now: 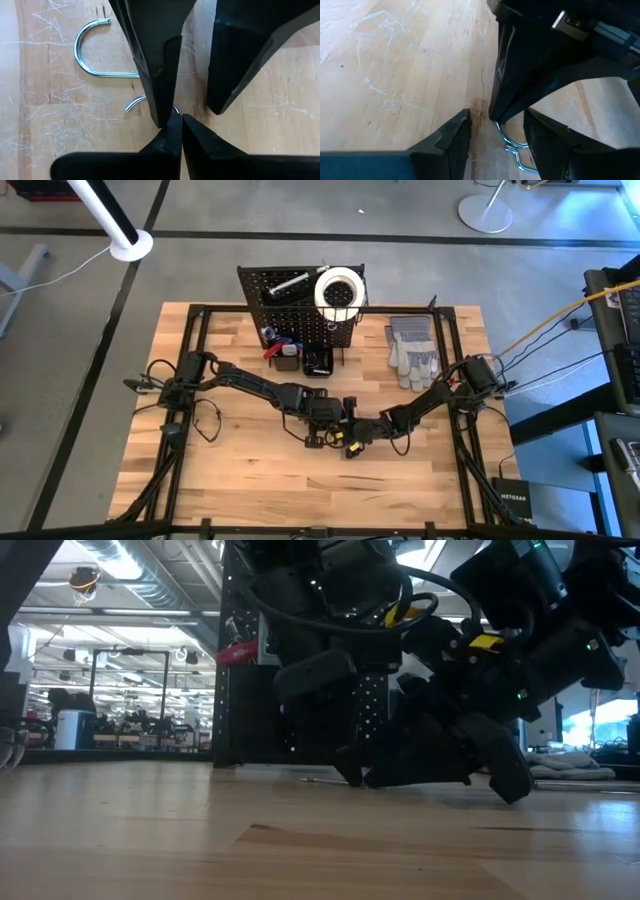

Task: Hang tools onto peg board
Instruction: Put the pegboard hook into the right bin on the pegboard

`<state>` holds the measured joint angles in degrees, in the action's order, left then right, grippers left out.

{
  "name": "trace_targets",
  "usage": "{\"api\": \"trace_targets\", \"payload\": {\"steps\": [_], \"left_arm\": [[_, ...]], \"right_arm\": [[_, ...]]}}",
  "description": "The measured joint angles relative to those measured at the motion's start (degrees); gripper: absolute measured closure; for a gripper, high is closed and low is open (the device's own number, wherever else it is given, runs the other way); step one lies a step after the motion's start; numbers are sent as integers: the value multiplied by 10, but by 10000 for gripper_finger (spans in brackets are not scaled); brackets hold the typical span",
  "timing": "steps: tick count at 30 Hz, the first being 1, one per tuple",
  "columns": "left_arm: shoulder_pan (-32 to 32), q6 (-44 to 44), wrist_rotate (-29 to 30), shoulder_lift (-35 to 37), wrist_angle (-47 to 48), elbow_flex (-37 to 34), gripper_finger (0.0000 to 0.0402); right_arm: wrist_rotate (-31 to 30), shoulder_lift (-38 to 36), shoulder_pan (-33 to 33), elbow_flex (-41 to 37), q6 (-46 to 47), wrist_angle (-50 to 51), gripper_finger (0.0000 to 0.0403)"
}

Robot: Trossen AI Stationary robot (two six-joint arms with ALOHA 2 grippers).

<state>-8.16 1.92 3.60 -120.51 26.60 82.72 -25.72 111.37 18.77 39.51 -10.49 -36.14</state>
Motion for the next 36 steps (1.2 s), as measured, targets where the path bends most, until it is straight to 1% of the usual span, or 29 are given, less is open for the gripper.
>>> {"api": "trace_targets", "payload": {"steps": [13,22,24,28,32,36], "left_arm": [[-1,7,3,9,4,0,401],[-5,9,7,10,4,1,401],[-5,11,7,10,6,1,401],[-5,17,8,10,9,1,401],[-5,17,7,10,7,1,401],[-5,15,7,11,5,1,401]], "right_arm": [[12,1,-2,0,-1,14,221],[0,1,-8,-1,-14,19,226],[9,1,-14,-1,-14,22,238],[28,1,-22,-1,-9,32,279],[16,1,-22,-1,-9,34,319],[8,1,-22,-1,-9,33,345]]}}
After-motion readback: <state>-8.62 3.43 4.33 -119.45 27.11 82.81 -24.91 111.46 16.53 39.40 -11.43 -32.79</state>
